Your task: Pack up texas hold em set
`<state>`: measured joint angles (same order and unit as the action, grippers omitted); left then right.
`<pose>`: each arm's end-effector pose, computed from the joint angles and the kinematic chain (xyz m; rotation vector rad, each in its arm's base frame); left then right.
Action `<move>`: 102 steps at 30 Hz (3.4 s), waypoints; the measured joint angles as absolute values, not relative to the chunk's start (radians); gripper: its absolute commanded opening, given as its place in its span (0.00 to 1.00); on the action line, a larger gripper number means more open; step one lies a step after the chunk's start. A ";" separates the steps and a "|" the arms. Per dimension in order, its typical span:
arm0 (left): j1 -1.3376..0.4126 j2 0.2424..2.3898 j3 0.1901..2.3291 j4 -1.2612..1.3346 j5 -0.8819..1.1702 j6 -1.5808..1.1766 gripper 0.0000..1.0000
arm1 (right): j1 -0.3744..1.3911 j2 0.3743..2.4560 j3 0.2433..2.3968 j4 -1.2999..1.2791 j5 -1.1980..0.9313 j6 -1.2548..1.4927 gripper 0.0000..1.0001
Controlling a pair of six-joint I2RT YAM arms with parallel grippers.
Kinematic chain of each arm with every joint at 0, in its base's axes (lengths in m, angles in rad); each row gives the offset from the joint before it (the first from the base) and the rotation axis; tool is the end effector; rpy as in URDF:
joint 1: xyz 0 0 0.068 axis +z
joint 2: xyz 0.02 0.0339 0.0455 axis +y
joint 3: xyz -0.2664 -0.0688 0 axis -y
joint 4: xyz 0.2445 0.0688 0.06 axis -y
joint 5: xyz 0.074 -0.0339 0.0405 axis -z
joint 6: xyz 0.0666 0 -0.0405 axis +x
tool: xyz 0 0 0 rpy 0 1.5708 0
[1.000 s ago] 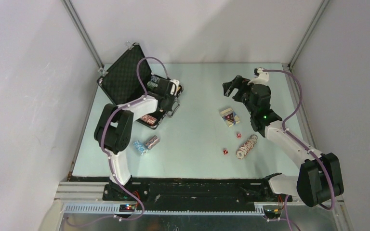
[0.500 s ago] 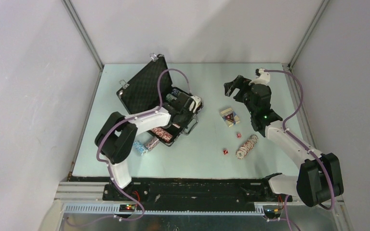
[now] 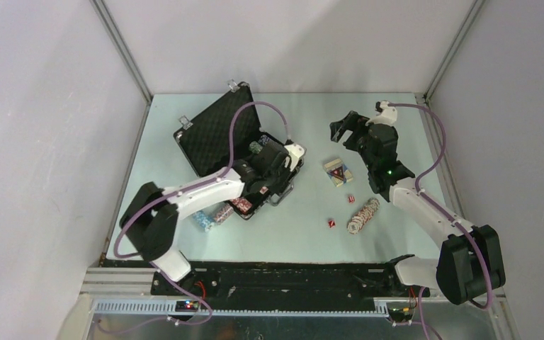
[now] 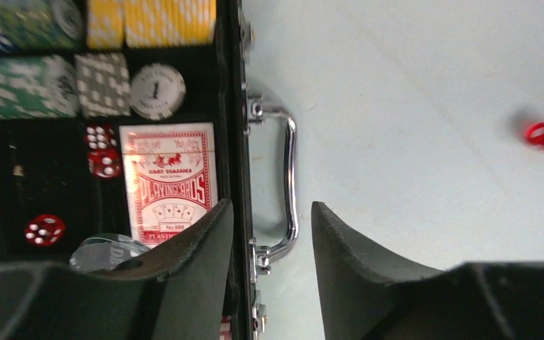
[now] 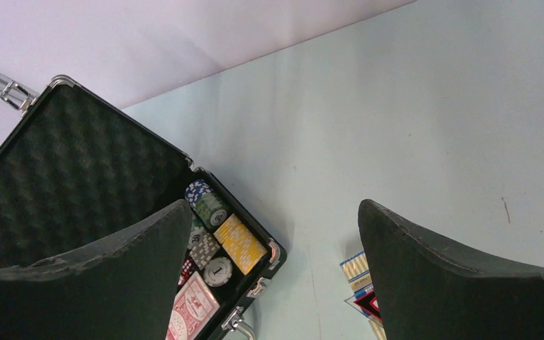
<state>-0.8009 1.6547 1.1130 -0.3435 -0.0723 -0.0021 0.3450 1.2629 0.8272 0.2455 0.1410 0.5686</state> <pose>0.2622 -0.2635 0.1956 0.9314 2.2887 -0.2624 0.3078 0.1007 0.2921 0.3030 1.7647 0.5378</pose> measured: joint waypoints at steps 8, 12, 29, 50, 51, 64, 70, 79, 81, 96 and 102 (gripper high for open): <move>-0.762 1.516 1.142 -0.289 -0.080 -0.075 0.58 | 0.346 1.263 0.827 0.245 0.144 0.569 0.90; -0.701 1.523 1.158 -0.282 -0.083 -0.098 0.62 | 0.346 1.264 0.827 0.246 0.143 0.569 0.91; -0.684 1.797 1.408 -0.426 -0.304 0.148 1.00 | 0.346 1.309 0.827 0.231 0.142 0.575 0.91; -0.685 2.016 1.585 -0.571 -0.261 0.271 1.00 | 0.342 1.310 0.827 0.223 0.134 0.576 0.91; -0.687 2.024 1.589 -0.569 -0.261 0.272 1.00 | 0.340 1.311 0.827 0.223 0.133 0.576 0.91; -0.696 2.088 1.656 -0.647 -0.251 0.305 1.00 | 0.335 1.311 0.827 0.219 0.117 0.579 0.91; -0.705 2.109 1.666 -0.640 -0.257 0.315 1.00 | 0.331 1.311 0.827 0.219 0.110 0.587 0.91; -0.725 2.115 1.665 -0.586 -0.349 0.316 1.00 | 0.327 1.315 0.827 0.219 0.103 0.595 0.91; -0.725 2.115 1.664 -0.569 -0.369 0.316 1.00 | 0.325 1.317 0.827 0.219 0.100 0.595 0.91; -0.723 2.125 1.684 -0.654 -0.280 0.334 1.00 | 0.323 1.322 0.827 0.219 0.082 0.600 0.91; -0.721 2.142 1.718 -0.672 -0.260 0.334 1.00 | 0.323 1.322 0.827 0.219 0.080 0.603 0.91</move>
<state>-0.7208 2.1422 1.7184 -0.6724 -0.2596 0.3336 0.3229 1.3224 0.8272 0.2192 0.0799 0.6025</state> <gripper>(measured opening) 0.996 0.912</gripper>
